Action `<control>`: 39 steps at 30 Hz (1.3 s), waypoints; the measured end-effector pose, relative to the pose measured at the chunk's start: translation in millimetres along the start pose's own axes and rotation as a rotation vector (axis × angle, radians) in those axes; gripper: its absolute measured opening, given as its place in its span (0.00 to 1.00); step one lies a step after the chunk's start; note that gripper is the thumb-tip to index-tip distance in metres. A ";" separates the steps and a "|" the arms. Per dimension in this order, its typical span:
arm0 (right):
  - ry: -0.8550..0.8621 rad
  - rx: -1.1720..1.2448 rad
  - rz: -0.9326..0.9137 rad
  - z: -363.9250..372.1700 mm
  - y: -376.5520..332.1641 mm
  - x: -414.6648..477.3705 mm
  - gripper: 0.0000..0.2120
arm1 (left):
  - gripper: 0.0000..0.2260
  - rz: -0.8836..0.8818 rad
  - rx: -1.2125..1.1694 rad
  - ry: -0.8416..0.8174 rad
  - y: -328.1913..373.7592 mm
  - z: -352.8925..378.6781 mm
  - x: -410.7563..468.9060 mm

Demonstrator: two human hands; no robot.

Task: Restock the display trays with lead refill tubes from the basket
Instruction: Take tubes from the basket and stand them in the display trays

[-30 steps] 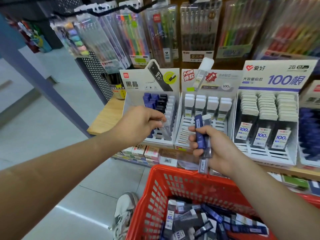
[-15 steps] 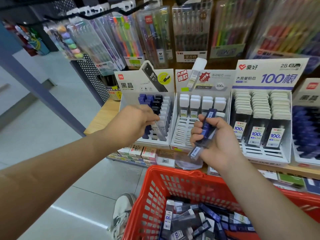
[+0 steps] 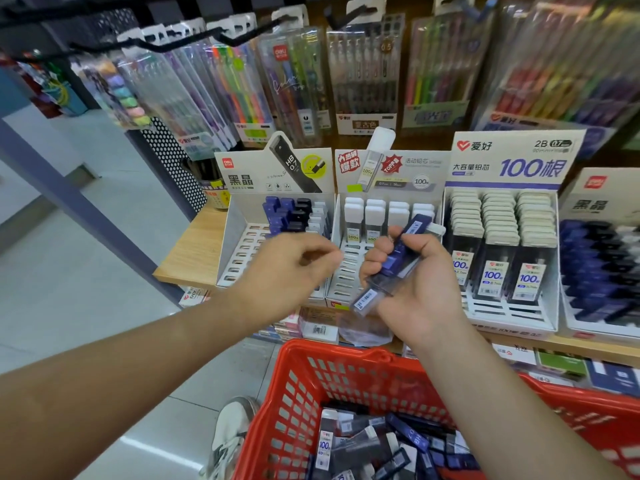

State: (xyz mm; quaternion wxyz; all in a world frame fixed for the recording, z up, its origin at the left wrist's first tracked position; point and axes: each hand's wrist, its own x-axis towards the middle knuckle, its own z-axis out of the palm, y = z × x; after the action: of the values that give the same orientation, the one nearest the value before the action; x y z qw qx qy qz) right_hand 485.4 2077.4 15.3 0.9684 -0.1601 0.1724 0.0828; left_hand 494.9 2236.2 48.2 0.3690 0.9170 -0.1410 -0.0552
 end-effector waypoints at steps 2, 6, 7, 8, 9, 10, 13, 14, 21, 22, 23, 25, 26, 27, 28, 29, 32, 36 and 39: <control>-0.002 -0.015 -0.032 1.8 0.5 -0.1 0.05 | 0.12 -0.223 -0.389 -0.222 15.4 13.0 -9.8; -0.044 -0.140 -0.115 0.6 -4.5 -1.7 0.06 | 0.17 -0.299 -0.526 -0.331 12.1 14.7 -14.2; -0.053 -0.185 -0.145 0.3 -10.6 -3.0 0.06 | 0.15 -0.301 -0.473 -0.335 8.5 11.3 -12.9; -0.060 -0.228 -0.173 -0.5 -19.1 -4.0 0.07 | 0.12 -0.300 -0.423 -0.334 5.7 8.1 -11.5; -0.063 -0.278 -0.195 -1.9 -29.3 -4.9 0.08 | 0.10 -0.300 -0.394 -0.326 3.3 5.3 -11.0; -0.062 -0.345 -0.206 -3.4 -39.8 -6.4 0.09 | 0.08 -0.301 -0.397 -0.310 0.8 3.9 -10.6; -0.033 -0.634 -0.182 -9.8 -57.4 -10.5 0.08 | 0.07 -0.312 -0.488 -0.259 0.7 4.9 -11.6; -0.034 -0.741 -0.165 -11.3 -55.7 -11.8 0.05 | 0.07 -0.314 -0.518 -0.241 2.8 6.3 -11.7; -0.060 -0.799 -0.054 -24.4 -7.1 -17.4 0.06 | 0.11 -0.234 -0.489 -0.171 19.5 17.8 -13.8; -0.063 -0.756 -0.022 -26.6 -7.4 -19.3 0.07 | 0.13 -0.225 -0.464 -0.148 20.7 17.9 -13.6; -0.073 -0.711 0.009 -29.1 -9.2 -21.4 0.07 | 0.15 -0.222 -0.453 -0.128 22.4 16.8 -12.6; -0.106 -0.638 0.066 -33.1 -14.3 -27.4 0.05 | 0.17 -0.221 -0.483 -0.144 26.8 13.9 -9.8; -0.130 -0.618 0.092 -35.1 -17.0 -30.8 0.04 | 0.17 -0.209 -0.503 -0.184 29.1 12.8 -8.9; -0.159 -0.597 0.118 -37.8 -19.6 -33.9 0.05 | 0.17 -0.193 -0.509 -0.229 31.6 12.3 -8.5; -0.195 -0.565 0.145 -40.6 -22.4 -36.9 0.07 | 0.17 -0.177 -0.509 -0.264 35.3 12.6 -8.4; -0.234 -0.523 0.167 -43.6 -25.6 -40.1 0.09 | 0.16 -0.163 -0.503 -0.286 39.6 13.4 -8.4; -0.285 -0.455 0.219 -49.1 -34.2 -51.9 0.07 | 0.13 -0.098 -0.428 -0.294 55.2 17.3 -8.6; -0.148 -0.555 0.163 -57.8 -53.8 -63.4 0.03 | 0.12 -0.027 -0.363 -0.204 83.7 29.1 -5.0; -0.050 -0.534 0.122 -71.2 -83.2 -74.2 0.04 | 0.11 0.011 -0.369 -0.161 111.7 46.1 4.1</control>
State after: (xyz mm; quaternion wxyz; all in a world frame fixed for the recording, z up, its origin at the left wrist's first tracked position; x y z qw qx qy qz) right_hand 412.7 1967.7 2.1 0.8890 -0.3971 0.1300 0.1872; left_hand 465.0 2127.6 92.4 0.5185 0.8257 -0.1627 -0.1514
